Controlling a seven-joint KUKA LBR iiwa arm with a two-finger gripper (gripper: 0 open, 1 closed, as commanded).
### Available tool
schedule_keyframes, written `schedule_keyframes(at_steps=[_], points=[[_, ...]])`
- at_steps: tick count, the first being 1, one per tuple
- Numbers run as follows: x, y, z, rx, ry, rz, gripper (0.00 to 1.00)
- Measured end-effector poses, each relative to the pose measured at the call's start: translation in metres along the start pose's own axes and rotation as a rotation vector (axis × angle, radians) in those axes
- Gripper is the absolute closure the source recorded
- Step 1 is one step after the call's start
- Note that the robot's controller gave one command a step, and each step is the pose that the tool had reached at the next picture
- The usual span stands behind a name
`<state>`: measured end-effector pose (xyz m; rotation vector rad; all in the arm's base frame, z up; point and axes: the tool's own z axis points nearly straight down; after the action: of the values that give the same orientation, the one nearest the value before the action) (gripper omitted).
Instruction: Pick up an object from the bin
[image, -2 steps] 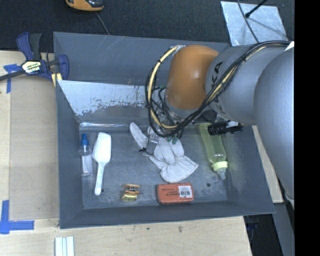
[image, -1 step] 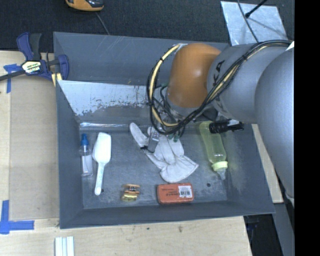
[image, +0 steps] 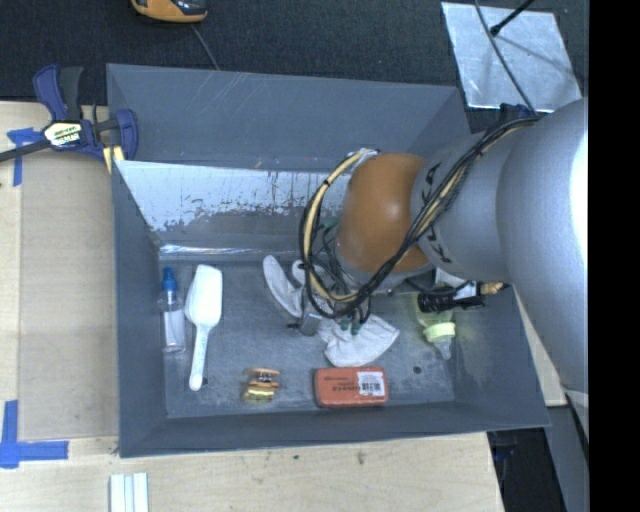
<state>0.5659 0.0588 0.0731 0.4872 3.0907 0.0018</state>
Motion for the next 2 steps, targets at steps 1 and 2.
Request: schedule_keyframes(at_steps=[1, 2], points=[[0.000, 0.000, 0.000, 0.000, 0.000, 0.000, 1.00], [0.007, -0.001, -0.042, 0.005, 0.016, -0.018, 1.00]])
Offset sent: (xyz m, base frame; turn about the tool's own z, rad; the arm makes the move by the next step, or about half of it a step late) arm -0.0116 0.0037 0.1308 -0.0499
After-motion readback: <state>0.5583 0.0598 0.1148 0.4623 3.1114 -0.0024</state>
